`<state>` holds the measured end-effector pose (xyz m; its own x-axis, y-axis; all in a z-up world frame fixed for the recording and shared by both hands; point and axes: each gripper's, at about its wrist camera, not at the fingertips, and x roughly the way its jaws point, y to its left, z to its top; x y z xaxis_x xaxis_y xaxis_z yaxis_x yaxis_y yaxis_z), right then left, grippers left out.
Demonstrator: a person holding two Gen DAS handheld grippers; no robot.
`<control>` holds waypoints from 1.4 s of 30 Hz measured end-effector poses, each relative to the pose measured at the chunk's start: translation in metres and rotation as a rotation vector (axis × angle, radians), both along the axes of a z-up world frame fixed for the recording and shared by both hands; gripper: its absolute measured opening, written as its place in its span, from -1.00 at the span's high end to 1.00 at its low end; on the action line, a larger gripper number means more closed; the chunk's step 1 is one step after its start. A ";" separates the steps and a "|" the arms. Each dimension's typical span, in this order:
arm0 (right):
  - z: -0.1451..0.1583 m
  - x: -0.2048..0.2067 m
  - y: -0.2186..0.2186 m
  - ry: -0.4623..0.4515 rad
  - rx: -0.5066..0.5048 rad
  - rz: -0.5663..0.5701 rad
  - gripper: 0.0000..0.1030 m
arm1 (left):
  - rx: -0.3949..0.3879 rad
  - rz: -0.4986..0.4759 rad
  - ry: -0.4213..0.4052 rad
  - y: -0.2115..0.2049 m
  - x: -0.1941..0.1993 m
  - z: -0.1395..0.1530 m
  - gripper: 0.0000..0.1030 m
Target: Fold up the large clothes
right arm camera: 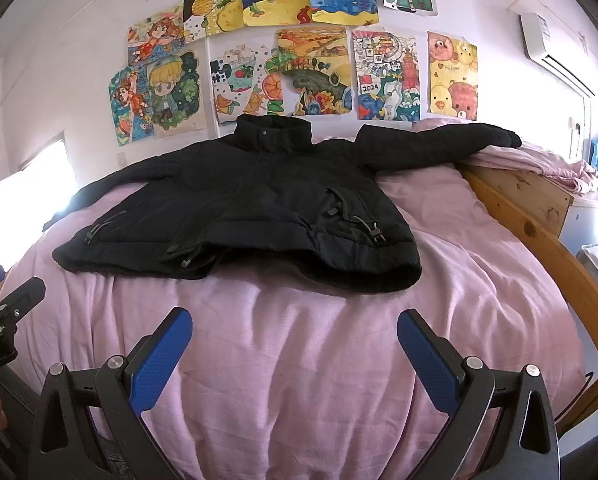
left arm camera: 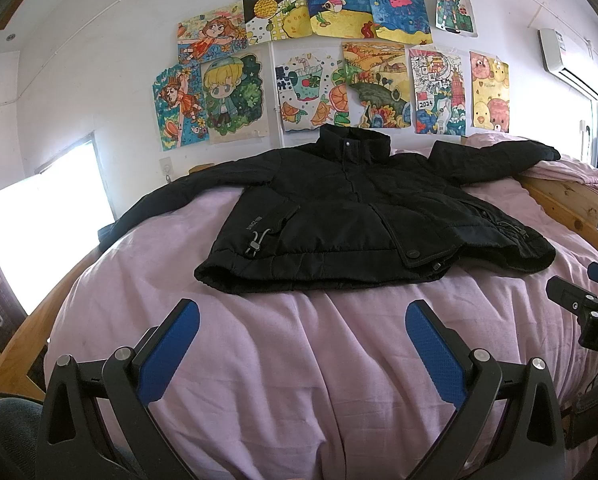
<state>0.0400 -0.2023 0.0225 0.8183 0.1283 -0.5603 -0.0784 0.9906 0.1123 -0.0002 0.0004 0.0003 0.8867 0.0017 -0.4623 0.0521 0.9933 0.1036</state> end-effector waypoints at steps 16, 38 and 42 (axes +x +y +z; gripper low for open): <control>-0.001 0.001 -0.001 0.003 0.002 0.000 -1.00 | 0.001 0.000 0.000 0.000 0.000 0.000 -0.97; 0.000 0.000 -0.001 0.013 -0.002 0.001 -1.00 | 0.003 -0.001 0.013 0.001 0.002 -0.001 -0.97; -0.001 0.009 0.006 0.054 -0.036 -0.007 -1.00 | -0.013 0.003 0.044 0.006 0.013 -0.006 -0.97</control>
<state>0.0485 -0.1966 0.0220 0.7878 0.1011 -0.6076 -0.0659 0.9946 0.0802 0.0132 0.0065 -0.0054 0.8656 -0.0022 -0.5007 0.0535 0.9947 0.0881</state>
